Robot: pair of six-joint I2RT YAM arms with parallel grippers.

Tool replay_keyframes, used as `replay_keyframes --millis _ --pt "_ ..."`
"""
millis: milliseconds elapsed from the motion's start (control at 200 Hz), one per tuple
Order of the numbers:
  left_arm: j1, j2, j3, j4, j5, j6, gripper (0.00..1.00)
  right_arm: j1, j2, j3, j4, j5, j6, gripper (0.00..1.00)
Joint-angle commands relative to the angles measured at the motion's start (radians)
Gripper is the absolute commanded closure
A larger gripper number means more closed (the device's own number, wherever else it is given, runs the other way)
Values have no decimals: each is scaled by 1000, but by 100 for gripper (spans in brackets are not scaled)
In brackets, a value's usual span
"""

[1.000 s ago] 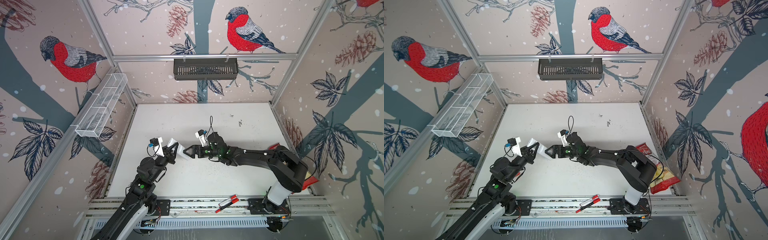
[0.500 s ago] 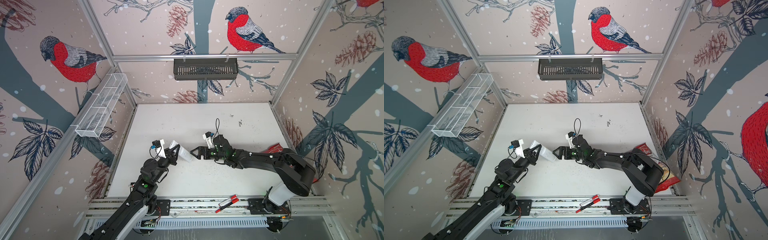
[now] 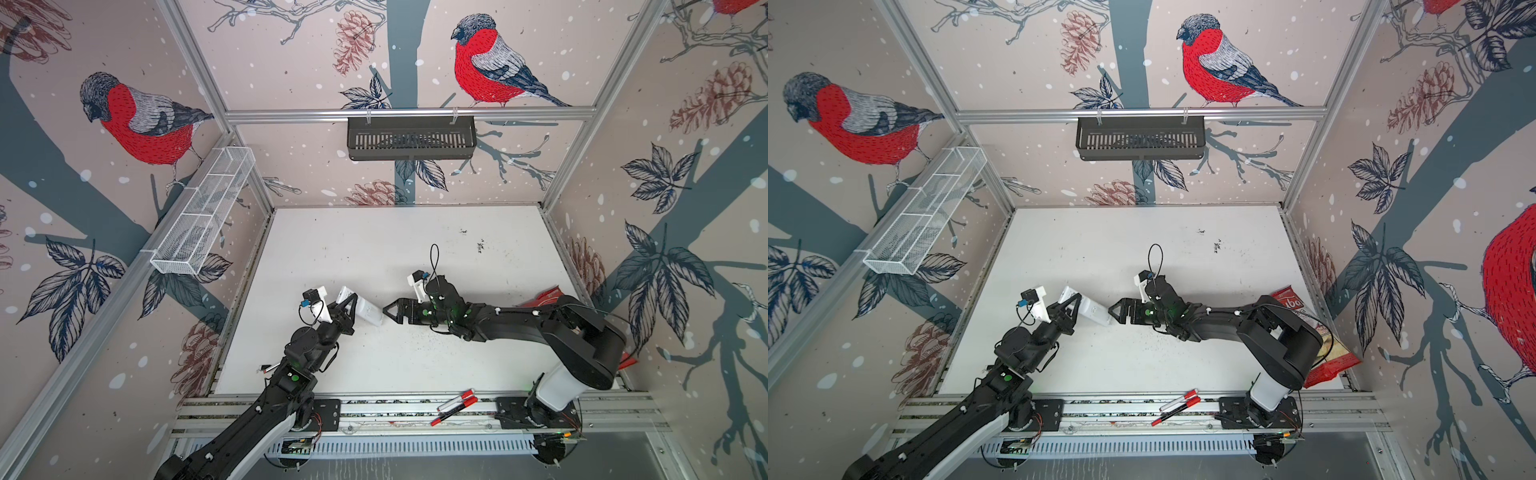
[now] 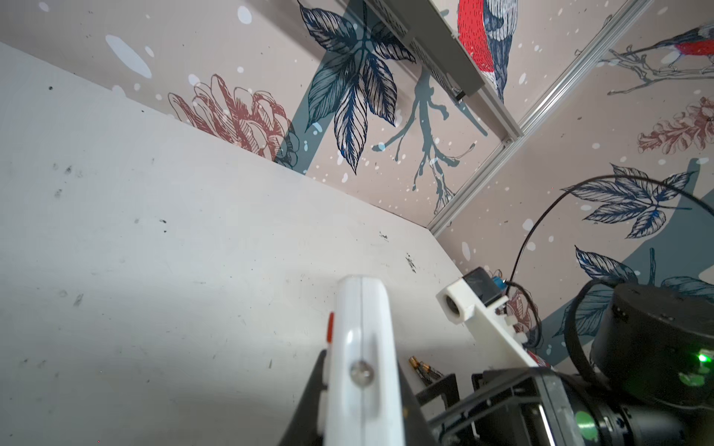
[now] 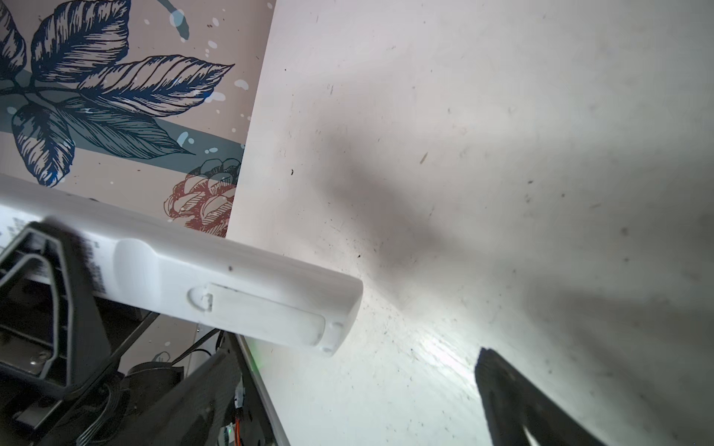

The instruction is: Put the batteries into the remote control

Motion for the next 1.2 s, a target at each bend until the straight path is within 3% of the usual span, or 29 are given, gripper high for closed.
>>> replay_keyframes --millis 0,480,901,1196 --pt "-1 1 -68 76 -41 -12 100 14 41 26 57 -27 49 0" --pt "-1 66 -59 38 -46 -15 100 27 133 67 160 -79 135 0" --pt "0 232 -35 59 -75 -35 100 20 171 82 143 -69 170 0" --pt "0 178 -84 72 -99 -27 100 33 231 94 197 -55 258 0"
